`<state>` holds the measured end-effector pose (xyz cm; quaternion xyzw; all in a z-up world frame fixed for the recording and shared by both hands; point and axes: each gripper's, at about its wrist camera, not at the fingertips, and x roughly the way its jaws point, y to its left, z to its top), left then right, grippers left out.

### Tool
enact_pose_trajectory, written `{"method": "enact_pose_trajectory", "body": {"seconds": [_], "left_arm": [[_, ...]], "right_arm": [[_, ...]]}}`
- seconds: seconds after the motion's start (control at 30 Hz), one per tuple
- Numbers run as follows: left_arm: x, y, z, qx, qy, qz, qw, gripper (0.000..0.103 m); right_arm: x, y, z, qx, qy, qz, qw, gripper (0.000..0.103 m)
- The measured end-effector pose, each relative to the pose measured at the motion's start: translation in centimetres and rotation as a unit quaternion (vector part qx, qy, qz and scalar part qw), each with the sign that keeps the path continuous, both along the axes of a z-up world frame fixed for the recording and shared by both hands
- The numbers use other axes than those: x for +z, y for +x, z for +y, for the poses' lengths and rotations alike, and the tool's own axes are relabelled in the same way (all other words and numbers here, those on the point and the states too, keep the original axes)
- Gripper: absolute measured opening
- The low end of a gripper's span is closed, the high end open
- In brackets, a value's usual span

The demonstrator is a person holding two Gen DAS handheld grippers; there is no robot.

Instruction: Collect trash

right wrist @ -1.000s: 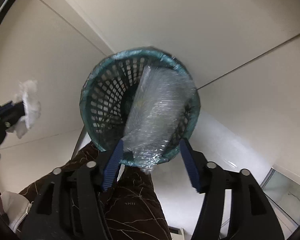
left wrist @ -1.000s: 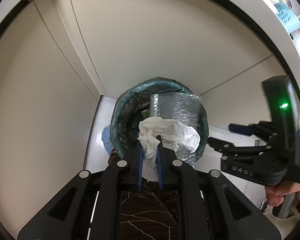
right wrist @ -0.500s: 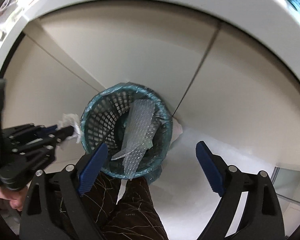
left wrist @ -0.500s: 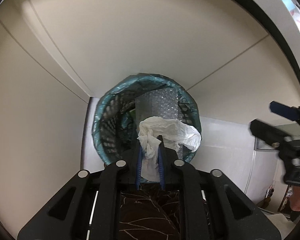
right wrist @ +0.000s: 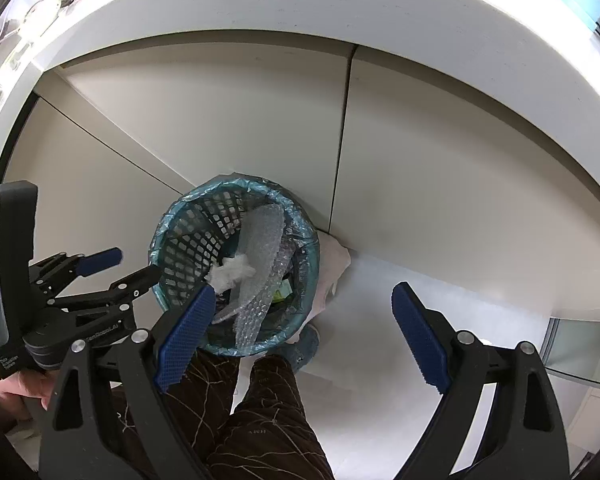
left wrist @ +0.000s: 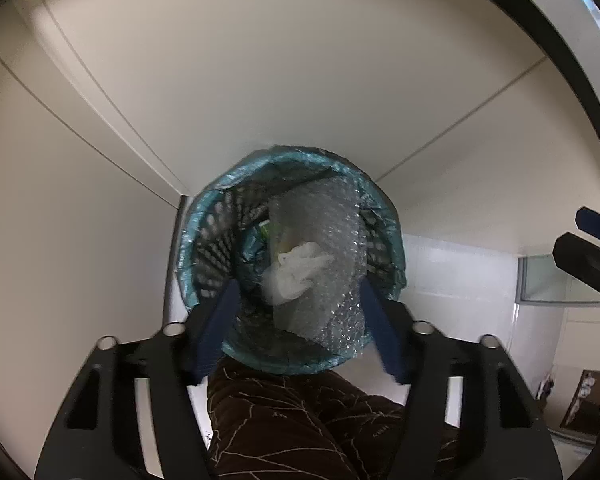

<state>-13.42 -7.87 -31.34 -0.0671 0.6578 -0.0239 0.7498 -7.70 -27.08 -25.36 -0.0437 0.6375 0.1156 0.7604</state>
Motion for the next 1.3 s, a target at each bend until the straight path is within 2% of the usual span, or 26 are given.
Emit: {"method": "enact_pose_trajectory", "body": {"seconds": [0.07, 0.13, 0.27, 0.5, 0.67, 0.87, 1.13, 1.3], "left_arm": [[0.5, 0.0, 0.1, 0.002, -0.003, -0.006, 1.0000, 0.078], [1.5, 0.0, 0.3, 0.005, 0.001, -0.020, 0.9998, 0.087], [4.6, 0.1, 1.0, 0.020, -0.002, -0.043, 0.9989, 0.097], [12.3, 0.4, 1.1, 0.026, 0.002, -0.096, 0.9950, 0.097], [18.2, 0.7, 1.5, 0.037, 0.003, -0.111, 0.9931, 0.097], [24.8, 0.2, 1.5, 0.038, 0.024, -0.139, 0.9893, 0.097], [29.8, -1.3, 1.5, 0.045, 0.037, -0.155, 0.9862, 0.097], [31.3, -2.5, 1.6, 0.049, 0.032, -0.160, 0.9854, 0.097]], "right_arm": [[0.3, 0.0, 0.0, -0.001, 0.000, 0.000, 1.000, 0.087], [1.0, 0.0, -0.1, -0.004, 0.006, -0.007, 1.000, 0.094], [3.2, 0.0, 0.0, -0.007, 0.011, -0.032, 0.999, 0.095], [9.7, 0.1, -0.5, -0.026, 0.016, -0.082, 0.996, 0.095], [15.0, -0.1, -0.7, -0.031, 0.027, -0.116, 0.992, 0.095], [20.6, -0.9, -0.4, -0.035, 0.033, -0.149, 0.988, 0.095], [26.3, -2.4, 0.3, -0.045, 0.030, -0.169, 0.984, 0.095], [27.3, -3.3, 0.6, -0.044, 0.031, -0.164, 0.985, 0.095]]}}
